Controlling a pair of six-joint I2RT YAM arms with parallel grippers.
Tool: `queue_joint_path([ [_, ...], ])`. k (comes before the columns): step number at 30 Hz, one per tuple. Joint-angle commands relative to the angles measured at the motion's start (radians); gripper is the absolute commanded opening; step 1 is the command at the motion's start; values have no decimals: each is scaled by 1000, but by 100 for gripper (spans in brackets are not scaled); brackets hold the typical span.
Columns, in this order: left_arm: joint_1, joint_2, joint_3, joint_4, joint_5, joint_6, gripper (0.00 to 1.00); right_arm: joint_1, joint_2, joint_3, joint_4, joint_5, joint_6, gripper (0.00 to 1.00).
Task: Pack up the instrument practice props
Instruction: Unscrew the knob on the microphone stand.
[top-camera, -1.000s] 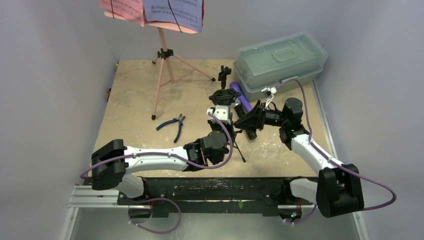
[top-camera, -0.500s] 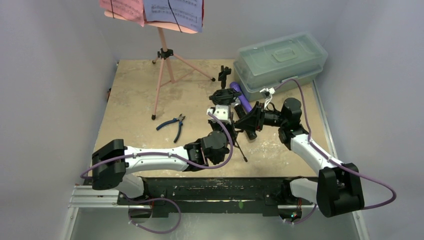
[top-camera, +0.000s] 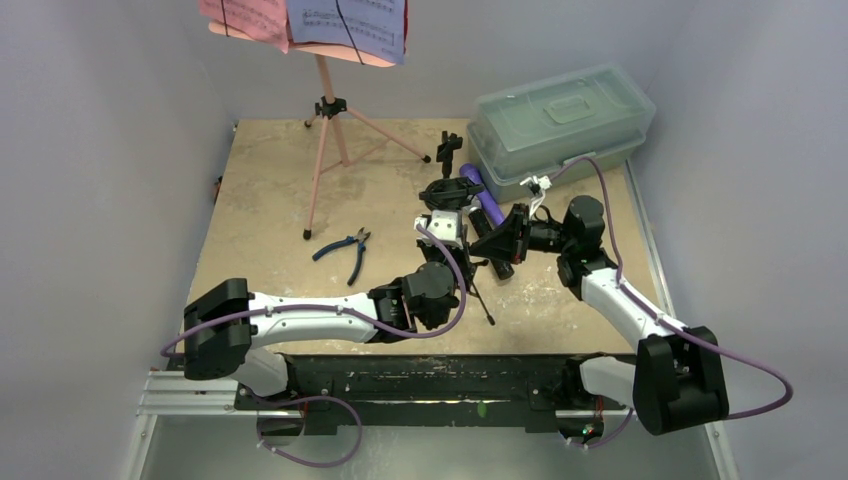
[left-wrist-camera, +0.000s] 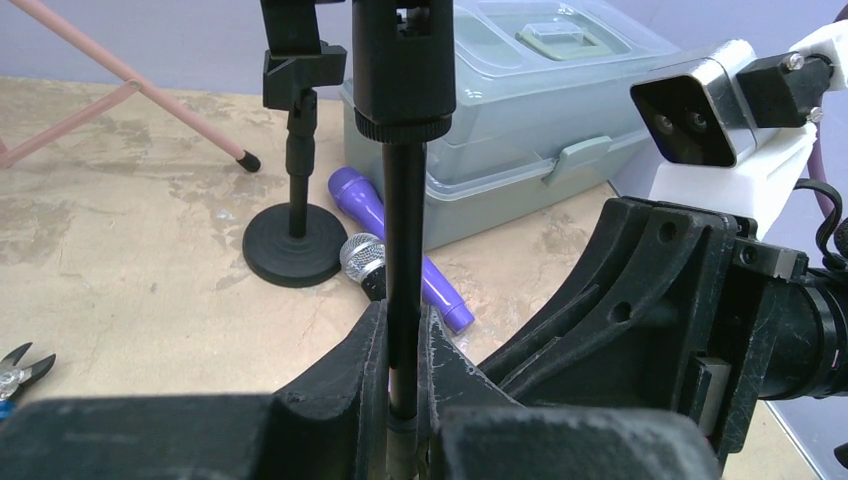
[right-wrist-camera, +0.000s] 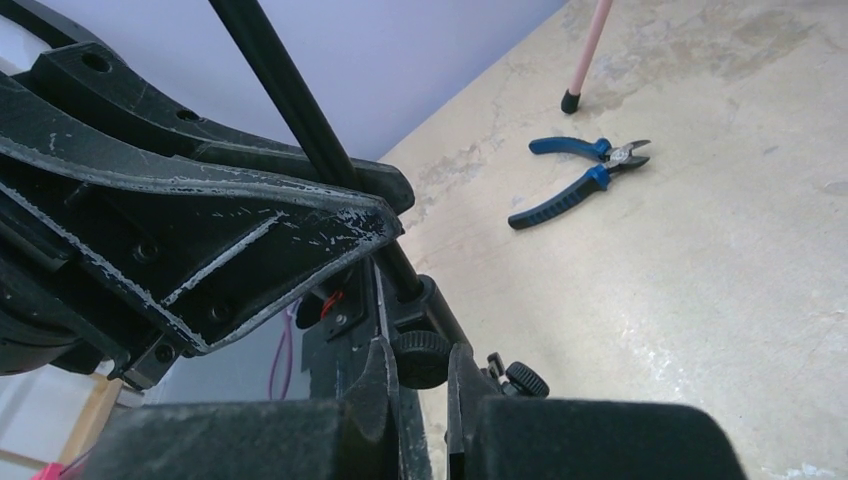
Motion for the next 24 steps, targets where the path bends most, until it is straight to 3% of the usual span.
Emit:
queue_joint_path([
  [1,-10,-29,49,59,10,-27,0,-1,-33,12,23,-18,-73,0],
  [5,-9,-49,35,43,41,-15,0,-1,-79,26,-70,-57,-303,0],
  [8,-6,-66,29,3,94,-24,0,0,-146,32,-233,-76,-584,0],
  [17,13,-94,72,-244,185,-156,0,17,-258,59,-969,-41,-1805,1],
  [19,13,-90,77,-265,197,-165,0,18,-267,61,-1012,-40,-1885,2],
  [22,13,-85,77,-273,204,-168,0,19,-268,64,-1016,-48,-1879,5],
  [24,13,-88,71,-269,199,-168,0,17,-258,66,-984,-77,-1805,18],
])
